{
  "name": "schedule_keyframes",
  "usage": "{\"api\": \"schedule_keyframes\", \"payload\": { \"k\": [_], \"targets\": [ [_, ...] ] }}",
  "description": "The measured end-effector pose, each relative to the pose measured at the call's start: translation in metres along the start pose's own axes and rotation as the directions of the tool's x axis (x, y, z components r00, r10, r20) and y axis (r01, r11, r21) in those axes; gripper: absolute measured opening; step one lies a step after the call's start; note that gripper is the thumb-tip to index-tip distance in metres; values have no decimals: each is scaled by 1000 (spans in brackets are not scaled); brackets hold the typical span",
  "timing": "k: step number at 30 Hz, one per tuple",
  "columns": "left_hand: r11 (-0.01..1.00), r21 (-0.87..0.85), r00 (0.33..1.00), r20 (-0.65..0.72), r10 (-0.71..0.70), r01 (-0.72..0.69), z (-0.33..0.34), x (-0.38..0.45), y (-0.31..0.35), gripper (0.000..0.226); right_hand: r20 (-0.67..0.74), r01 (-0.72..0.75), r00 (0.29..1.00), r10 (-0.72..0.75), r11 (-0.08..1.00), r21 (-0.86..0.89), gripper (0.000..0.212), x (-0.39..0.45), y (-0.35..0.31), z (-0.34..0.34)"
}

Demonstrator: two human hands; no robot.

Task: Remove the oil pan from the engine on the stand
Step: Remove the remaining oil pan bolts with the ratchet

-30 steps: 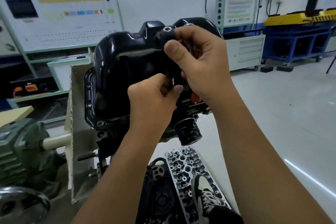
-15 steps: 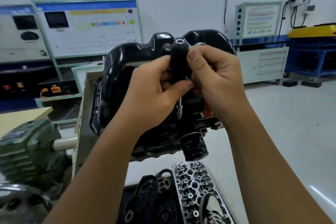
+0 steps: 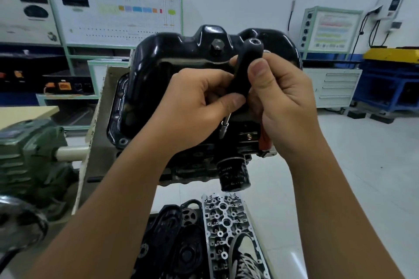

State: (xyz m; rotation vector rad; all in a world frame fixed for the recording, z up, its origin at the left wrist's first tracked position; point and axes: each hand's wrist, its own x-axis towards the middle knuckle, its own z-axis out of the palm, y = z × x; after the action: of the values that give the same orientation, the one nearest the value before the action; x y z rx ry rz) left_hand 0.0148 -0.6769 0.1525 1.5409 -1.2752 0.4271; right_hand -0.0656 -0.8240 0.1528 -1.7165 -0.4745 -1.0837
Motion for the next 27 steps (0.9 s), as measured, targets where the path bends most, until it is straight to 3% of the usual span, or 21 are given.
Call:
{"api": "schedule_keyframes", "payload": {
  "k": [3,6,11,15,19,23,27],
  "targets": [
    [999,-52,996,-93,-15,10,7,-3,2,10,-133,14,991,0,994,107,7,-7,-2,9],
    [999,-49,988,-155,-19,12,14,-6,2,8,-276,9,961,19,995,102,7,-12,-1,23],
    [999,44,998,-61,19,-17,7,-5,3,21,-205,-76,972,114,979,188,15,-10,5,27],
    [996,-33,996,16,-87,88,7,-5,3,33,-130,-127,979,157,970,209,29,-13,10,29],
    [997,4,995,-54,-82,82,12,-8,-2,25,-78,-118,989,128,986,120,28,-22,15,30],
    [998,30,993,-111,-43,47,18,-9,-1,24,-221,-60,972,77,995,79,11,-27,15,29],
    [998,19,981,-188,-52,57,25,-12,1,17,-344,8,939,-7,1000,0,11,-33,12,31]
  ]
}}
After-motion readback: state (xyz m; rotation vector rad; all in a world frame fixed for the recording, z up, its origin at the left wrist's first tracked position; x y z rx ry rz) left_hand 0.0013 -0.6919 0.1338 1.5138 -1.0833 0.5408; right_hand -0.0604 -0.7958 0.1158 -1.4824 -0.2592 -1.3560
